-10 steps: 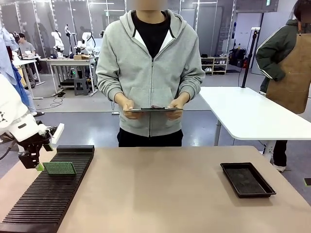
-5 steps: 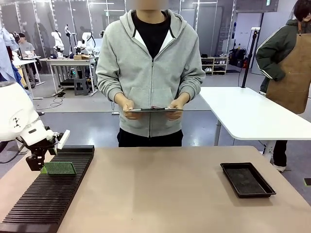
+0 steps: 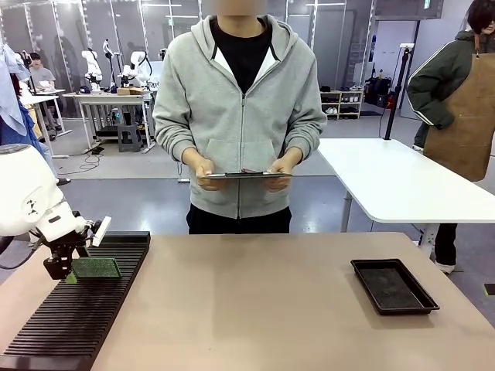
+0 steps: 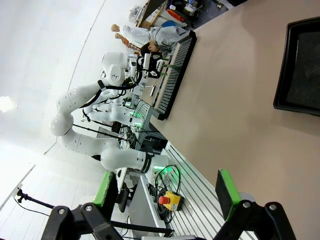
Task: Inspect the PCB.
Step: Pick up the Blank PCB and present it to the human.
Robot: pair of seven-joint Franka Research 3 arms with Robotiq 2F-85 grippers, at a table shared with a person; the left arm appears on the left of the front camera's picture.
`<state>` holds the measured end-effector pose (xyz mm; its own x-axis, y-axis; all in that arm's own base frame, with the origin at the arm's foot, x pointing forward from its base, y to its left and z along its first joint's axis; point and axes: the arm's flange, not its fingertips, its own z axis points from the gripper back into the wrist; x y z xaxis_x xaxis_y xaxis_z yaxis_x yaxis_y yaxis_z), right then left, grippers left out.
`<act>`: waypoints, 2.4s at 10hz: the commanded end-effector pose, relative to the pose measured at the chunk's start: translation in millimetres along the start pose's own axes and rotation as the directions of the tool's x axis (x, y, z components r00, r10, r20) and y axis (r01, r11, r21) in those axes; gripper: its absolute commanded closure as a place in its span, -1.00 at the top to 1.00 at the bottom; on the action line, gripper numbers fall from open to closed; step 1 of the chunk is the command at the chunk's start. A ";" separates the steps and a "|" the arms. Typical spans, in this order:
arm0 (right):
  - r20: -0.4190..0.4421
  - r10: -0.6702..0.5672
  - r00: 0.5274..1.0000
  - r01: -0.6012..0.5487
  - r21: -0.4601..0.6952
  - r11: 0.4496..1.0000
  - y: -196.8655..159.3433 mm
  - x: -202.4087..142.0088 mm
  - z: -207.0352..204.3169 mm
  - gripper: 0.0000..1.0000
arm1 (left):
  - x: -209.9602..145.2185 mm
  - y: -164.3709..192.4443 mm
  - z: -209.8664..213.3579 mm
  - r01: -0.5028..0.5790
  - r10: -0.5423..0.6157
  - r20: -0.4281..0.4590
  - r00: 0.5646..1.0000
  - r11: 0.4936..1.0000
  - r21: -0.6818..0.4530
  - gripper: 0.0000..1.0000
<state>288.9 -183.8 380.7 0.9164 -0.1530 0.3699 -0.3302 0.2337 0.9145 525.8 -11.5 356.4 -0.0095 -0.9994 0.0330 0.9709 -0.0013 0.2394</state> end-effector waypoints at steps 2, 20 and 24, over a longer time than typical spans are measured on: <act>0.002 0.003 1.000 -0.003 0.005 1.000 0.7 -0.4 0.6 1.00 | -2.3 2.6 -0.7 -0.016 0.015 0.012 1.000 0.999 0.039 -1.00; 0.002 0.003 1.000 -0.003 0.005 1.000 0.7 -0.4 0.6 1.00 | -33.9 8.1 105.2 -0.213 0.344 0.379 0.859 0.913 -0.347 -1.00; 0.002 0.003 1.000 -0.003 0.005 1.000 0.7 -0.4 0.6 1.00 | -18.9 4.2 57.1 -0.294 0.624 0.424 0.657 0.729 -0.618 -1.00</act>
<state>289.0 -183.6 380.8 0.9165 -0.1524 0.3699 -0.3302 0.2337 0.9145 507.1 10.4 403.7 0.4308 -0.7025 0.5664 0.8849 0.2056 -0.4180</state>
